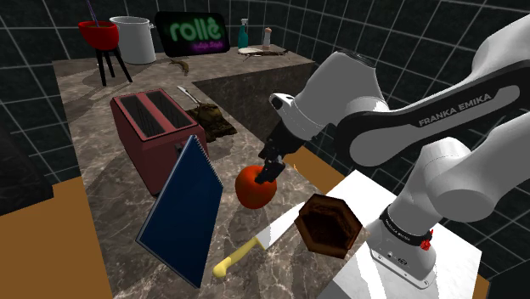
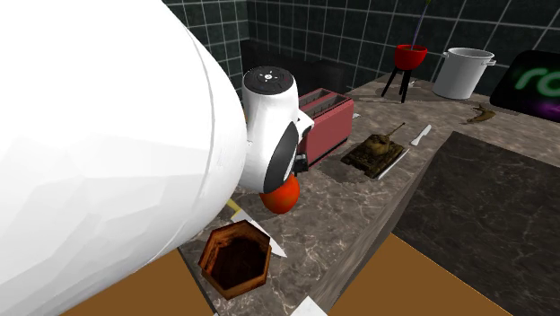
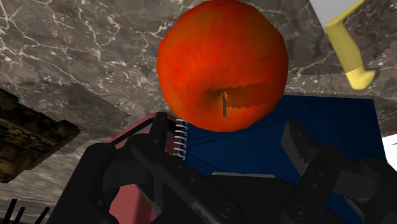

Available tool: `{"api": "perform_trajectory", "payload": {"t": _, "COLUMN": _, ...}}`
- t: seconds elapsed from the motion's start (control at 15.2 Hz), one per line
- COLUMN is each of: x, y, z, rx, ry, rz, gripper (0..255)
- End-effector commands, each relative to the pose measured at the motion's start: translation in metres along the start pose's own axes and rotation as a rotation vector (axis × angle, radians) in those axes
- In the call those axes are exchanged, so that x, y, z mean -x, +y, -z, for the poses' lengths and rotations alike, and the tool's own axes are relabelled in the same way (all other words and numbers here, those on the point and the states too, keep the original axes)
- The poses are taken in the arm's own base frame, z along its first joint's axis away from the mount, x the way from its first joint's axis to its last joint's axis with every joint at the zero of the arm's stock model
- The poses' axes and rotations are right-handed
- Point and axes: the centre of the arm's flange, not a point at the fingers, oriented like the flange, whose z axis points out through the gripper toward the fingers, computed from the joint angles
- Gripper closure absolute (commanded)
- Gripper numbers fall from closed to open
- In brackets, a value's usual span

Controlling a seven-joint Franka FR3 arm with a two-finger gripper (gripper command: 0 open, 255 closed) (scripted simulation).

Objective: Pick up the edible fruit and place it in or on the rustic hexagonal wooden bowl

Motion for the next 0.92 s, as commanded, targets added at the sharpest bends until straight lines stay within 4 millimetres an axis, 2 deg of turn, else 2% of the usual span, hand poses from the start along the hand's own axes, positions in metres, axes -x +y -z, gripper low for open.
{"api": "perform_trajectory", "payload": {"t": 0.0, "x": 0.0, "y": 0.0, "z": -0.0003, "rx": 0.0, "ry": 0.0, "rz": 0.0, "gripper": 0}}
{"api": "perform_trajectory", "payload": {"t": 0.13, "x": 0.0, "y": 0.0, "z": -0.0003, "rx": 0.0, "ry": 0.0, "rz": 0.0, "gripper": 0}}
{"api": "perform_trajectory", "payload": {"t": 0.2, "x": 0.0, "y": 0.0, "z": -0.0003, "rx": 0.0, "ry": 0.0, "rz": 0.0, "gripper": 255}}
{"api": "perform_trajectory", "payload": {"t": 0.79, "x": 0.0, "y": 0.0, "z": -0.0003, "rx": 0.0, "ry": 0.0, "rz": 0.0, "gripper": 255}}
{"api": "perform_trajectory", "payload": {"t": 0.86, "x": -0.0021, "y": 0.0001, "z": 0.0045, "rx": 0.0, "ry": 0.0, "rz": 0.0, "gripper": 255}}
